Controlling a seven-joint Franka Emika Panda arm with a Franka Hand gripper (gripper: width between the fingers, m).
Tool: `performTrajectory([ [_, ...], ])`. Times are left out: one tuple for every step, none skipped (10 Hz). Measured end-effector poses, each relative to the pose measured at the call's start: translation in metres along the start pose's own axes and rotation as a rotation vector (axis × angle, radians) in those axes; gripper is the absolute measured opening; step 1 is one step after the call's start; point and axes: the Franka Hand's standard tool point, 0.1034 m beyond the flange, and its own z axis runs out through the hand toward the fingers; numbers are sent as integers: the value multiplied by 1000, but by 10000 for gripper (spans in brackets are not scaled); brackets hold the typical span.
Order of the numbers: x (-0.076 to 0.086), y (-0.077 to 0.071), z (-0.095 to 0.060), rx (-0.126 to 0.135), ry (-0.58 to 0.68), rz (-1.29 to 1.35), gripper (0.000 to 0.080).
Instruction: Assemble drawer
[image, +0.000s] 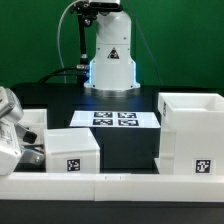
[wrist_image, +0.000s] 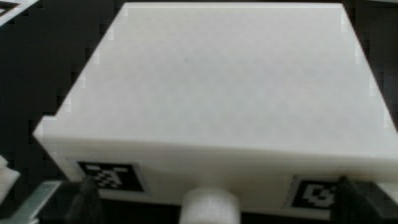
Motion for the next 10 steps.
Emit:
performTrajectory([
  [5,-6,1,14,40,-16,649],
  [6,-8,3,22,63,-23,649],
  [5,-8,4,21,63,-24,649],
  [5,-8,5,20,63,-26,649],
  [5,-8,6,18,62,-27,649],
  [5,-8,5,19,62,-27,620],
  [5,-8,5,19,62,-27,484],
  [5,-8,5,19,62,-27,350],
  [5,-8,5,19,62,-27,350],
  [5,-8,5,19,62,-27,169],
])
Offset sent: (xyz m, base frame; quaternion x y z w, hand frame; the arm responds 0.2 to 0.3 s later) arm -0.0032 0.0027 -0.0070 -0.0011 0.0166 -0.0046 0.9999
